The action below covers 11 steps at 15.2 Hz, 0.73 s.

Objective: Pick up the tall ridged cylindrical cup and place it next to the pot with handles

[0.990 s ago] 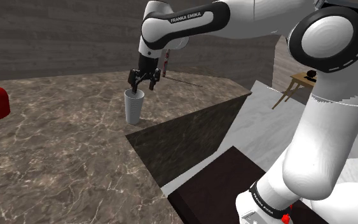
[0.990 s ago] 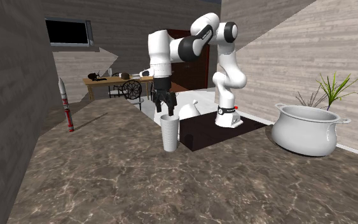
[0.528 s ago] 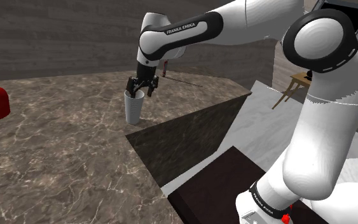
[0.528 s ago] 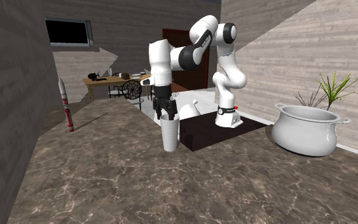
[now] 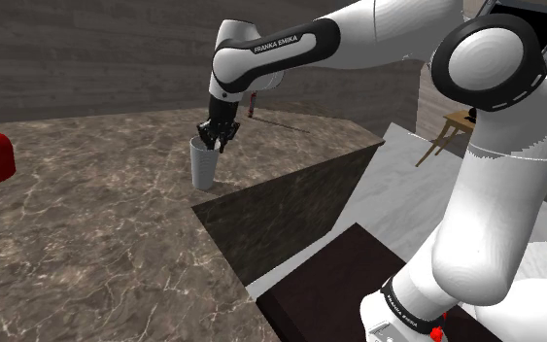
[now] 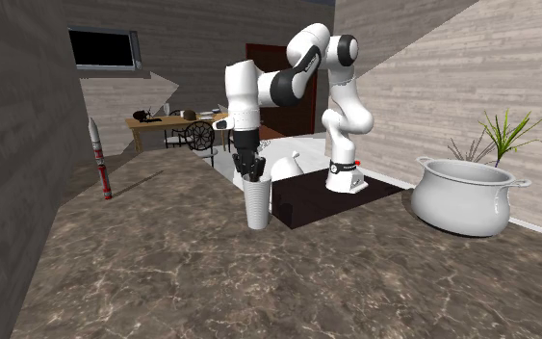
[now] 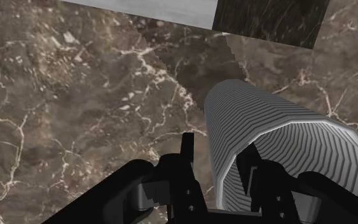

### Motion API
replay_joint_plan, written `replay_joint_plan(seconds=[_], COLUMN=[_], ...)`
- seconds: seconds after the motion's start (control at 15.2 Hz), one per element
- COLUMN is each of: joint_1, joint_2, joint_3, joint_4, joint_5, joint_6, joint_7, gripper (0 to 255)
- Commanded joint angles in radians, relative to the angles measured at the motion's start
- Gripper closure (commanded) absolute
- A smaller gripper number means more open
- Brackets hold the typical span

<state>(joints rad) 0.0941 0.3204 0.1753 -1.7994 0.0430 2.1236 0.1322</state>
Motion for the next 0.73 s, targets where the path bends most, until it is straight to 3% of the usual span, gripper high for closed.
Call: replay_joint_plan(seconds=[0.0,0.66], joint_1=[0.000,-0.001], joint_2=[0.000,-0.016], joint_3=[0.000,0.001], joint_4=[0.000,0.020], joint_5=[0.000,0.002], joint_6=[0.000,-0.035], joint_7=[0.000,0.001], gripper=[255,255])
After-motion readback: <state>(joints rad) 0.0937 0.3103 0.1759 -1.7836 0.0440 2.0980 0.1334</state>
